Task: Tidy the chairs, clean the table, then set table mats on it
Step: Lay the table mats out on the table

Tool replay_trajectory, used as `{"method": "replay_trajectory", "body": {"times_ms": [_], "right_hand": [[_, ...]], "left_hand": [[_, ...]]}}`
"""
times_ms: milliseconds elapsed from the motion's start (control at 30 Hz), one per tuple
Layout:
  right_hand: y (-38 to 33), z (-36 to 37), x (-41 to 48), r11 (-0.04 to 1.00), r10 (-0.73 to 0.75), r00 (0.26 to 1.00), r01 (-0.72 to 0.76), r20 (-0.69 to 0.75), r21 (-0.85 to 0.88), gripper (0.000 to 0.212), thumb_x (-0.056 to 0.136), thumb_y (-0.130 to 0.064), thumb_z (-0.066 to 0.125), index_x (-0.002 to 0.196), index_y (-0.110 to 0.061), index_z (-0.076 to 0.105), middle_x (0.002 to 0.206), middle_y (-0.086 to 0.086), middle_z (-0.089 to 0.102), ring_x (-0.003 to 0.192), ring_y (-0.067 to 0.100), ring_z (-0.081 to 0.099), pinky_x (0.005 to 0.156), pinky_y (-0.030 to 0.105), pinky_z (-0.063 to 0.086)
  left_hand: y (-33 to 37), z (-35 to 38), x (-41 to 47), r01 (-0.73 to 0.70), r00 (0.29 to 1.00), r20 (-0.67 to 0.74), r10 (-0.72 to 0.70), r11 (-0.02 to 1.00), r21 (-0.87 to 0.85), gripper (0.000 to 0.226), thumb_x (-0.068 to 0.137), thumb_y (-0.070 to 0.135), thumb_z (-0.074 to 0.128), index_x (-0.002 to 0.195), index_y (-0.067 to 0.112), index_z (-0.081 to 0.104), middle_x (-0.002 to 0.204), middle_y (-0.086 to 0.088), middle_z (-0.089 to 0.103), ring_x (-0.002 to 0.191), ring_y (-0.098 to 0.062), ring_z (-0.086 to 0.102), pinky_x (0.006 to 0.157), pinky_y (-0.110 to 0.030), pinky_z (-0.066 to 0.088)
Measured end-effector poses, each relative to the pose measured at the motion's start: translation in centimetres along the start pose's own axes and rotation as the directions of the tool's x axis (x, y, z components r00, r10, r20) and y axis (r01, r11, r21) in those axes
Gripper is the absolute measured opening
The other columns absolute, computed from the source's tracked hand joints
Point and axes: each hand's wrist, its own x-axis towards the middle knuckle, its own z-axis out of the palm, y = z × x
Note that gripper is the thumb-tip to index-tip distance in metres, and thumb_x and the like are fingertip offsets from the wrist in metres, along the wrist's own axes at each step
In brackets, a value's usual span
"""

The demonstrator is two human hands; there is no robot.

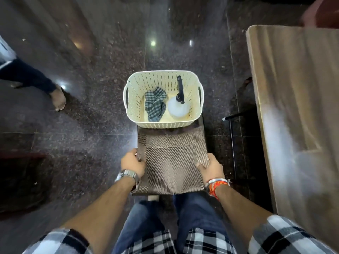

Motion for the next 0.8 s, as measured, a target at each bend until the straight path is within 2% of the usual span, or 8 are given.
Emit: {"method": "replay_trajectory", "body": {"times_ms": [100,200,333,433,533,600,700,800], "right_hand": [[-0.2,-0.9,-2.6,0.998,-0.048,0.998,0.046,-0.051,-0.035,0.034,0.091,-0.014,0.066,0.123,-0.014,0.055,0.094,0.007,0.068,0.088,0.030,0.068,0.073,0.026,0.046],[0.0,-1.6,-5.2,0.992,-0.085,0.988,0.072,-0.129,-0.105,0.041,0.093,-0.014,0.062,0.132,-0.016,0.049,0.100,0.018,0.072,0.092,0.039,0.067,0.075,0.033,0.048],[-0.2,-3.3,-8.7,0.981,-0.129,0.944,0.078,-0.302,-0.177,0.037,0.095,-0.019,0.056,0.131,-0.017,0.046,0.094,0.027,0.070,0.085,0.045,0.067,0.071,0.046,0.052],[-1.8,-6.1,-10.5,0.989,-0.122,0.870,0.065,-0.477,-0.133,0.030,0.095,-0.016,0.054,0.125,-0.015,0.048,0.090,0.028,0.069,0.082,0.047,0.065,0.066,0.045,0.049],[-4.0,-9.8,-11.9,0.990,-0.144,0.768,0.118,-0.624,-0.084,0.027,0.094,-0.014,0.054,0.120,-0.011,0.050,0.094,0.027,0.069,0.084,0.048,0.064,0.067,0.045,0.048],[-5.0,-12.5,-12.8,0.985,-0.160,0.713,0.157,-0.682,-0.067,0.026,0.095,-0.015,0.055,0.120,-0.012,0.051,0.099,0.023,0.070,0.085,0.047,0.065,0.069,0.045,0.049],[-5.6,-16.8,-13.9,0.981,-0.127,0.652,0.193,-0.748,0.002,0.022,0.094,-0.016,0.057,0.115,-0.011,0.055,0.099,0.023,0.070,0.086,0.045,0.065,0.071,0.045,0.050],[-4.6,-21.1,-15.1,0.967,-0.066,0.613,0.234,-0.788,0.101,0.014,0.093,-0.018,0.060,0.106,-0.013,0.057,0.095,0.017,0.071,0.087,0.037,0.067,0.072,0.037,0.048]], "left_hand": [[0.1,-0.5,-2.7,-0.079,0.996,-0.047,0.079,0.997,-0.001,0.022,0.085,0.009,0.060,0.107,0.009,0.061,0.092,-0.018,0.070,0.086,-0.038,0.065,0.073,-0.037,0.053],[0.5,-0.9,-5.5,-0.181,0.983,-0.022,0.181,0.983,0.021,0.027,0.089,0.009,0.052,0.116,0.014,0.052,0.086,-0.018,0.068,0.077,-0.037,0.065,0.065,-0.037,0.052],[3.6,-2.1,-8.7,-0.400,0.916,0.019,0.400,0.916,0.020,0.030,0.087,0.005,0.050,0.114,0.019,0.048,0.085,-0.014,0.065,0.074,-0.035,0.062,0.060,-0.037,0.048],[8.1,-3.5,-9.1,-0.573,0.819,0.011,0.573,0.818,0.052,0.039,0.084,0.001,0.046,0.119,0.018,0.042,0.093,-0.017,0.062,0.081,-0.038,0.061,0.064,-0.039,0.047],[13.0,-5.4,-9.5,-0.679,0.732,-0.035,0.680,0.733,0.041,0.043,0.086,0.002,0.046,0.127,0.011,0.036,0.098,-0.021,0.060,0.085,-0.040,0.059,0.069,-0.043,0.048],[15.8,-6.7,-10.3,-0.713,0.699,-0.077,0.711,0.701,0.003,0.035,0.086,0.001,0.047,0.120,0.006,0.041,0.100,-0.023,0.059,0.087,-0.041,0.059,0.070,-0.042,0.047],[19.1,-8.3,-12.0,-0.743,0.669,-0.128,0.732,0.664,-0.083,0.018,0.091,0.003,0.047,0.109,0.004,0.048,0.099,-0.021,0.061,0.088,-0.040,0.059,0.067,-0.032,0.035],[22.1,-8.8,-14.2,-0.786,0.618,-0.150,0.772,0.608,-0.112,0.012,0.095,0.009,0.047,0.106,0.005,0.049,0.102,-0.020,0.061,0.094,-0.037,0.057,0.070,-0.029,0.032]]}}
